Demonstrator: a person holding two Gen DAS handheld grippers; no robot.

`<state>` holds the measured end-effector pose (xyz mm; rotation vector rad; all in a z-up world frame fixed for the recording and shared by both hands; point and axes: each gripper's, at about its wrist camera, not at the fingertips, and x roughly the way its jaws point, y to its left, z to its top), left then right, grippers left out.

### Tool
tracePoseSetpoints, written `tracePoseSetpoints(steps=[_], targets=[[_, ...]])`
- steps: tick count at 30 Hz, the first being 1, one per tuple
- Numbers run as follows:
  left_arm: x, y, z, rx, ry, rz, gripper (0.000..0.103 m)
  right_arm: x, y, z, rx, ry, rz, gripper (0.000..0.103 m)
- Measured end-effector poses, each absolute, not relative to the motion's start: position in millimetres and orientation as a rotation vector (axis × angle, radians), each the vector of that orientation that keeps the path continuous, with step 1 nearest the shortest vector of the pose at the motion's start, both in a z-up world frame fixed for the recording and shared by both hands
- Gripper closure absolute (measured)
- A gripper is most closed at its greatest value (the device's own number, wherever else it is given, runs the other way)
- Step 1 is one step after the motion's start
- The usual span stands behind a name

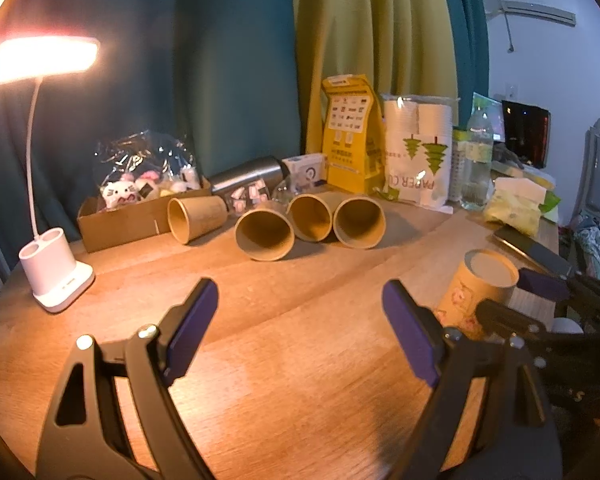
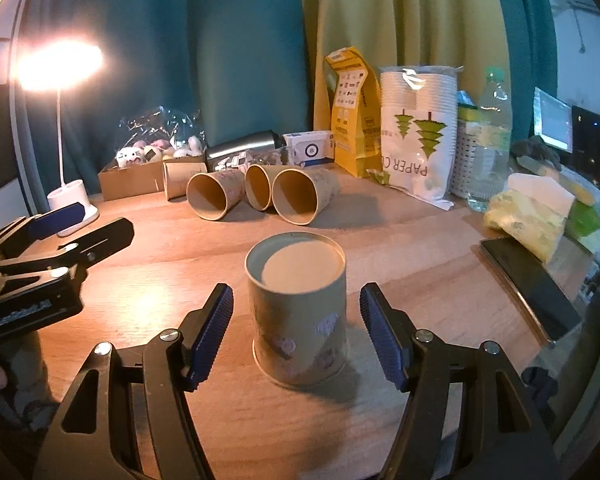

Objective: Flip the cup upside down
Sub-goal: 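Open the right gripper and pull it back from the cup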

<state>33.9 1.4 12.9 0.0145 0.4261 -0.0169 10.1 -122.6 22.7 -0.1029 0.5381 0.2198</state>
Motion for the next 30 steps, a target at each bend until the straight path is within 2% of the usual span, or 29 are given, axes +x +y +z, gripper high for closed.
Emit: tracePoseSetpoints(steps=[5, 8, 16, 18, 30], targets=[[33.6, 1.5, 12.9, 0.011, 0.425, -0.015, 0.017, -2.7, -122.7, 26.7, -0.095, 0.544, 0.222, 0.032], [33.2, 1.9, 13.0, 0.011, 0.423, -0.016, 0.018, -10.8, -122.7, 31.4, -0.092, 0.537, 0.229, 0.013], [31.5, 2.6, 13.5, 0.008, 0.417, -0.018, 0.017, -17.9, -125.3, 37.0, -0.077, 0.541, 0.23, 0.011], [31.3, 2.7, 13.8, 0.008, 0.418, -0.018, 0.017, -16.7, -126.8, 36.4, -0.072, 0.545, 0.225, 0.007], [31.3, 2.7, 13.8, 0.008, 0.417, -0.018, 0.017, -15.9, -129.0, 35.8, -0.061, 0.549, 0.214, 0.007]])
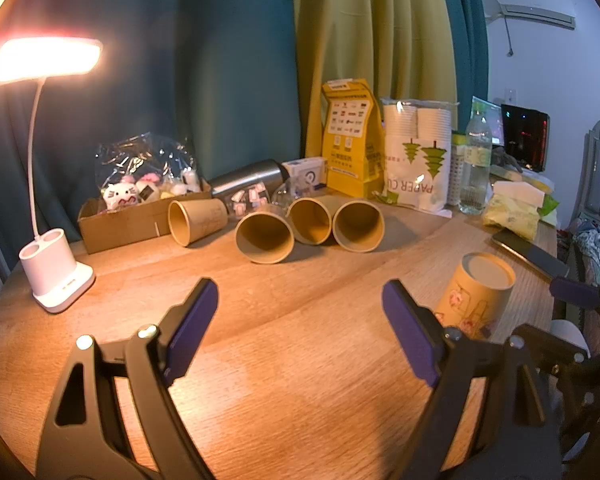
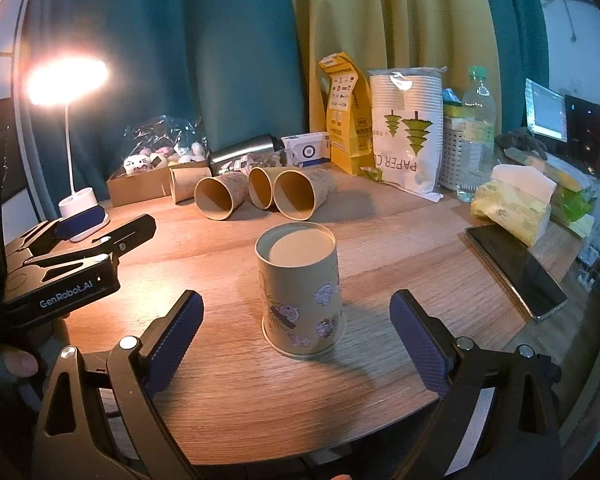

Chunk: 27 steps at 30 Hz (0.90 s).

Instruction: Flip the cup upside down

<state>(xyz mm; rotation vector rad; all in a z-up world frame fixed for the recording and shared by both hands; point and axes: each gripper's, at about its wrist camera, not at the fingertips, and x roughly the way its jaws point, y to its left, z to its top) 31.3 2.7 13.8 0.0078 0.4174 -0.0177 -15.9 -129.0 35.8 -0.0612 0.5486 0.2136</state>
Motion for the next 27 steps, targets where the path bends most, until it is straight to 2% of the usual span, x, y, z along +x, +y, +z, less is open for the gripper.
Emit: tracePoseSetpoints(steps=[27], targets=[[32.1, 0.0, 12.8, 0.027, 0.419, -0.003, 0.017, -13.8, -129.3, 34.9, -0.058, 0.554, 0.204, 0.007]])
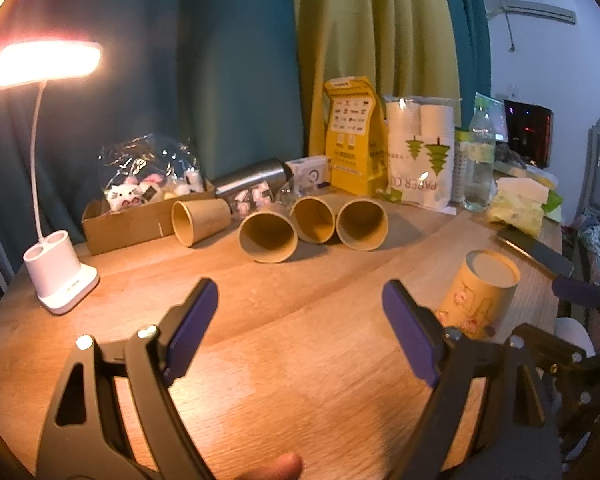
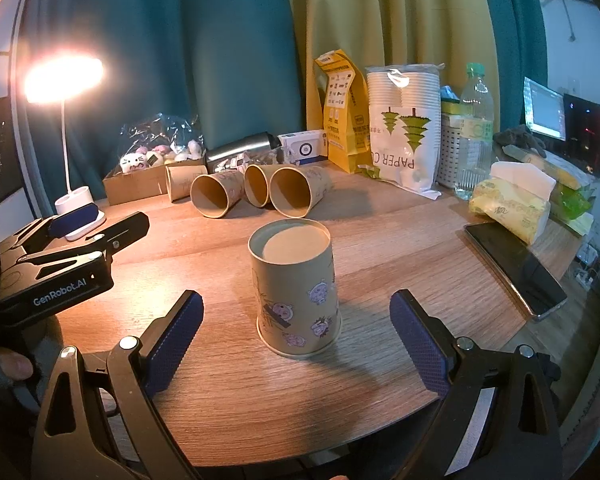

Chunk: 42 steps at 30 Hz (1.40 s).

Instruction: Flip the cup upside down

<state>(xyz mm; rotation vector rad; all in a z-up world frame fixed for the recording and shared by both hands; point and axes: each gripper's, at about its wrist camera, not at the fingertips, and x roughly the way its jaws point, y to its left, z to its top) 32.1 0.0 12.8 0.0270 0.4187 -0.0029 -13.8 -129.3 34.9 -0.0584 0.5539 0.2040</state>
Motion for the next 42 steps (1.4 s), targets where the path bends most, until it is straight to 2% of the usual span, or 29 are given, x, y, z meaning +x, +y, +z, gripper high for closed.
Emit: tracePoseSetpoints(steps=[42], targets=[[20.6, -1.8, 17.6, 0.023, 0.355, -0.064, 0.017, -12.6, -129.8, 30.7, -0.052, 0.554, 0.203, 0.007]])
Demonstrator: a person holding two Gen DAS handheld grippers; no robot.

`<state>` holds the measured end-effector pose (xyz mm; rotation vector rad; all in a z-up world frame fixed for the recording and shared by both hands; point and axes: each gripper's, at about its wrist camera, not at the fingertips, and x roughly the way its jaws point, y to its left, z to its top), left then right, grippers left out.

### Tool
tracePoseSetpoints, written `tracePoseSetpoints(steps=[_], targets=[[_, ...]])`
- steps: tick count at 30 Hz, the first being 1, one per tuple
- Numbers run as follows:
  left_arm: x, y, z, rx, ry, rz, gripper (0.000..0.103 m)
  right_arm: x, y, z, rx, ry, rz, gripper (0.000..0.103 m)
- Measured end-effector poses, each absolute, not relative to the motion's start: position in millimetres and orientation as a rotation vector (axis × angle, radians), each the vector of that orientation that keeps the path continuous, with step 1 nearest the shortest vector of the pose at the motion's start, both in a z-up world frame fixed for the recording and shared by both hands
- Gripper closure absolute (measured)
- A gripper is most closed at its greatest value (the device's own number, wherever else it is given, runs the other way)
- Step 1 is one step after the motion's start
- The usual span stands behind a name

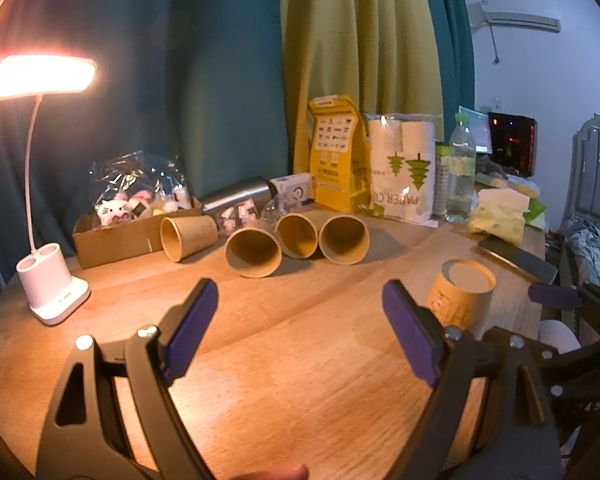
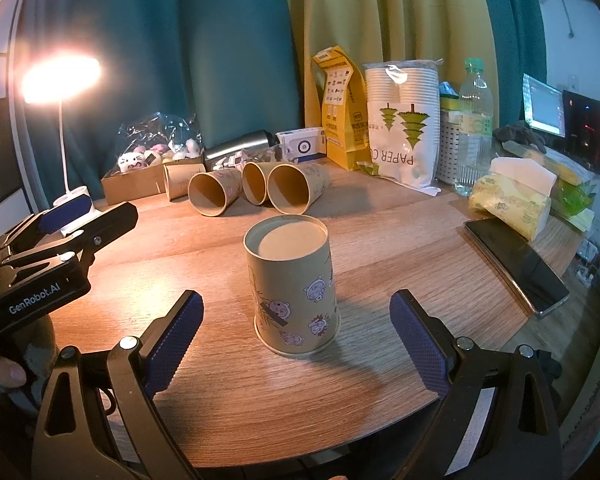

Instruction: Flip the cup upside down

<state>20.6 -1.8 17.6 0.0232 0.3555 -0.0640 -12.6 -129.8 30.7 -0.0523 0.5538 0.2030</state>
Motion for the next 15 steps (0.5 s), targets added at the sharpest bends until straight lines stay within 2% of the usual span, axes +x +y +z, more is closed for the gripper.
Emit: tracePoseSetpoints(steps=[15], targets=[[14.0, -3.2, 18.4, 0.03, 0.339, -0.051, 0.017, -12.2, -129.8, 30.6, -0.052, 0.554, 0.204, 0.007]])
